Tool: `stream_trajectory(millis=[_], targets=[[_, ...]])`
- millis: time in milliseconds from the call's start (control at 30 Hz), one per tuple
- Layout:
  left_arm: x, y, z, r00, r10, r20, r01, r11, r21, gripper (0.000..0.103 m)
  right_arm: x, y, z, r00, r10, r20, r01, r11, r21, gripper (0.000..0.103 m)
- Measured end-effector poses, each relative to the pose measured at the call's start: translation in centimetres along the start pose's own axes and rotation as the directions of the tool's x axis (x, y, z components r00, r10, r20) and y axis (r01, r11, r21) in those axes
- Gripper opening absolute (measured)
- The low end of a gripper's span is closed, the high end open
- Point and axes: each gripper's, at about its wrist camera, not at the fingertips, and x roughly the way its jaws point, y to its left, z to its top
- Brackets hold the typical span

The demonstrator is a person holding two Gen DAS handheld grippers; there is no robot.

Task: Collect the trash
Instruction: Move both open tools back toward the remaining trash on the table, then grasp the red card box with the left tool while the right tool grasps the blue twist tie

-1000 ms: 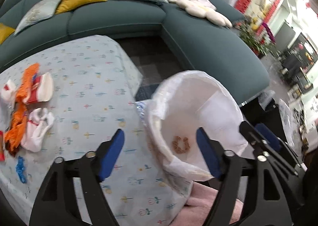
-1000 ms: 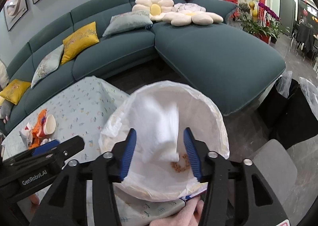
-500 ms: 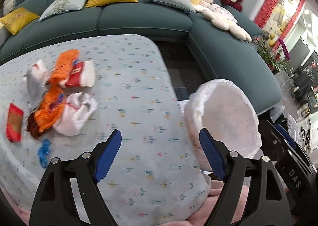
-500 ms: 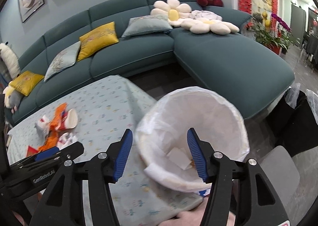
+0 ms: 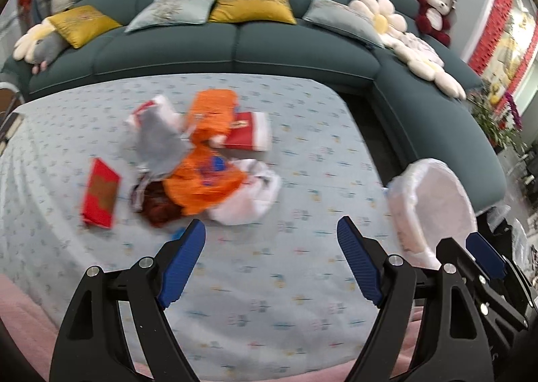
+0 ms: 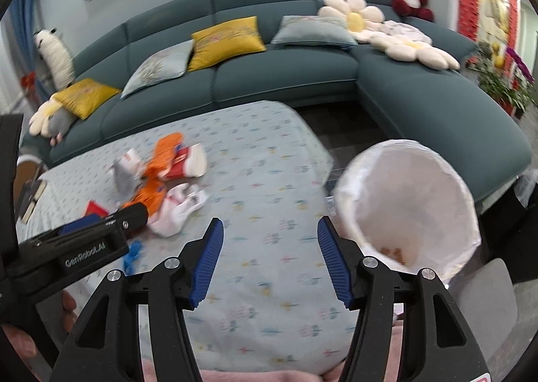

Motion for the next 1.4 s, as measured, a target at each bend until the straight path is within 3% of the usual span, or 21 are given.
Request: stream_trajectory(millis=[667, 1133, 1400], targets=[[-1.1, 13.7, -1.1, 0.986, 0.169, -0.008, -0.169, 0.981, -0.097, 0.077, 2.7, 12.7, -2.8, 0.988, 0.112, -0.111, -0.127, 0.982, -0.140, 0.057], [2.3, 19.6, 0.3, 0.981, 0.183, -0.072, -0.189, 0.978, -0.087, 0.077, 6.9, 18.5, -4.5, 0.972, 0.127, -0.199, -0.164, 0.970, -0.182, 0.057], [5.5, 22.2, 0.3, 0.980, 0.149, -0.131, -0.169, 0.972, -0.161, 0.077, 10.0, 21.4, -5.4, 0.961, 0.115, -0.253, -0.171, 0.962, -0.214, 0.057]])
